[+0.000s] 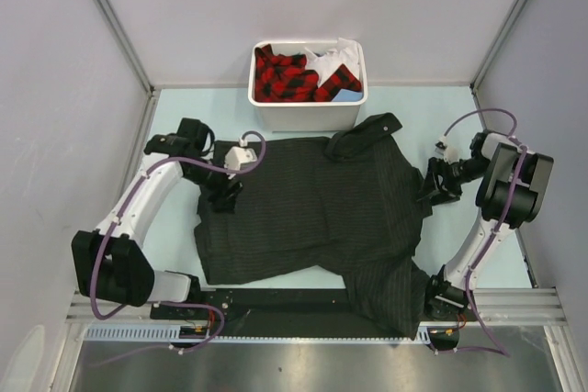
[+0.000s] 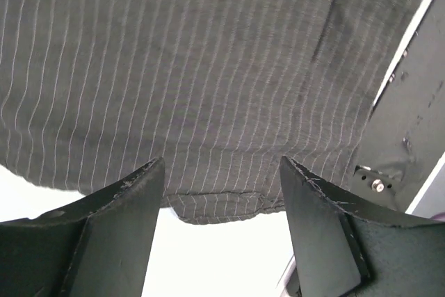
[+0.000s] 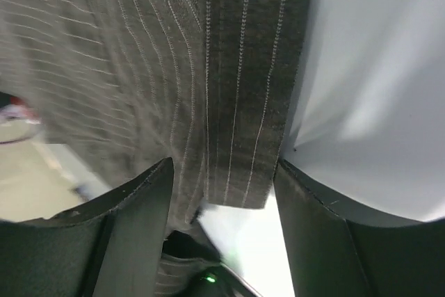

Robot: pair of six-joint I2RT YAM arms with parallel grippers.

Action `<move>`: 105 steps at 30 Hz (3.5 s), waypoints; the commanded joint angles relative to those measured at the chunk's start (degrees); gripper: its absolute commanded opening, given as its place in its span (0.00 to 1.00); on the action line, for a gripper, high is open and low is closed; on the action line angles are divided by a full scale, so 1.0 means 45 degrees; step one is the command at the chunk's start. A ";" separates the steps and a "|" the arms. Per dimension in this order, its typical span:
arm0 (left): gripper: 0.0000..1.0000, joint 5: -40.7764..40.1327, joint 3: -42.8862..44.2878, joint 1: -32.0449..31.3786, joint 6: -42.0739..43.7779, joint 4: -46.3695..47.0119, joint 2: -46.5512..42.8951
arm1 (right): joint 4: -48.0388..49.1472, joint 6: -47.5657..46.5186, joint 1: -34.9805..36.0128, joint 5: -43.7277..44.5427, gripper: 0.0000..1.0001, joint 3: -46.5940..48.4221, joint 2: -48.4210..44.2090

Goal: Fold and stack the long sleeve shirts
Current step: Flatten the shirt out, then fold the shirt

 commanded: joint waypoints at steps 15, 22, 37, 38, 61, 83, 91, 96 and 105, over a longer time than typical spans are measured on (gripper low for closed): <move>0.70 0.1254 0.0660 0.2317 -0.1567 0.1257 0.1630 | 0.0888 -0.0126 -0.2366 -0.4102 0.36 -0.1252 0.2704; 0.70 0.1313 0.1385 0.2494 -0.2193 0.1862 0.2393 | -0.1103 -0.1551 -0.3633 -0.3521 0.00 -0.0959 0.1887; 0.70 0.1429 0.2806 0.2494 -0.2603 0.2644 0.4482 | -0.2648 -0.3485 -0.4261 0.0038 0.73 -0.0613 -0.1064; 0.71 0.1469 0.3043 0.2494 -0.2603 0.2663 0.4792 | -0.2571 -0.3408 -0.4164 0.0019 0.83 -0.0066 -0.1142; 0.77 0.2134 0.8687 0.2435 0.2550 0.5751 1.0379 | 0.3993 -0.0653 0.5230 0.0897 0.84 0.6872 0.1884; 0.61 0.1391 0.9021 0.1654 0.6927 0.4226 1.1455 | -0.0259 -0.0399 0.4236 -0.0388 0.83 1.0012 0.2235; 0.58 0.1196 0.9647 0.1459 0.7396 0.3777 1.1944 | -0.0832 -0.0614 0.5269 -0.0665 0.85 0.9512 0.2197; 0.56 0.1117 0.9569 0.1341 0.7631 0.3620 1.2002 | -0.0636 -0.0810 0.5602 -0.0235 0.84 0.9236 0.2529; 0.33 0.1059 0.9764 0.1205 0.7436 0.3581 1.2159 | -0.0519 -0.0986 0.5857 0.0330 0.46 0.9295 0.3018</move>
